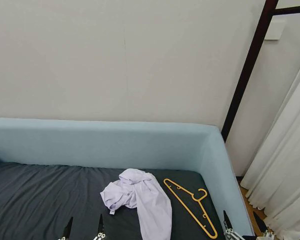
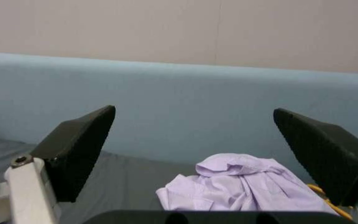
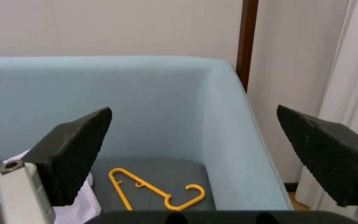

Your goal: Pick up the clothes from the sofa and hang them on the clothes hanger.

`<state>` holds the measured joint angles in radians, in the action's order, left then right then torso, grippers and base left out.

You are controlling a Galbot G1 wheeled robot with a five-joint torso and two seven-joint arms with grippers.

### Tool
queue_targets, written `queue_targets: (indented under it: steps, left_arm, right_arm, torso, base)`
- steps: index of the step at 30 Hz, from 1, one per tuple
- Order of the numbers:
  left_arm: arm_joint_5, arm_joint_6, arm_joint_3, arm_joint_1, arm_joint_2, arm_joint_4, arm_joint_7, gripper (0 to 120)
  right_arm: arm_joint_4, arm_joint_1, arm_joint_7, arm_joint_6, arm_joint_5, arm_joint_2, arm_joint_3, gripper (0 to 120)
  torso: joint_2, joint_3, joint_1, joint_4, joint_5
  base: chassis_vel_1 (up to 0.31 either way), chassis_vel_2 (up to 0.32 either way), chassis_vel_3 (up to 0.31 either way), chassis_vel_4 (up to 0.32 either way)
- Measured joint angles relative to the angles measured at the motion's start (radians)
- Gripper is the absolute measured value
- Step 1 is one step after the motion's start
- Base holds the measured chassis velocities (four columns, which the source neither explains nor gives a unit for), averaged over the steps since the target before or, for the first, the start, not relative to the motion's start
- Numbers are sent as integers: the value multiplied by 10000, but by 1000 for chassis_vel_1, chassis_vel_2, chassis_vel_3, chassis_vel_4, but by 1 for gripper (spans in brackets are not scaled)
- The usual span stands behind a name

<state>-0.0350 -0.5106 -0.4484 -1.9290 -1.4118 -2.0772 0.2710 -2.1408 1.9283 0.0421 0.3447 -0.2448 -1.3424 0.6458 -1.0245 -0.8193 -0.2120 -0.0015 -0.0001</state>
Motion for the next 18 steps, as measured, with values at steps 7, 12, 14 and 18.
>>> queue_targets:
  steps: [7,12,14,18]
  left_arm:
    - [-4,36,1,32,-29,-17,28,100]
    - [-13,39,8,55,-40,-53,29,100]
    - [-15,34,-2,73,-48,-53,30,100]
    - [-17,-16,-74,140,-67,-21,34,100]
  right_arm:
    - [-17,-3,51,-85,2,27,3,100]
    - [-17,-12,66,-114,-4,29,7,100]
    - [-13,-15,67,-117,-4,33,0,100]
    - [19,-41,66,-191,-16,109,-41,100]
  torso:
    - [0,0,0,0,0]
    - [0,0,0,0,0]
    - [0,0,0,0,0]
    - [0,0,0,0,0]
  base:
    - [0,0,0,0]
    - [0,0,0,0]
    - [0,0,0,0]
    - [0,0,0,0]
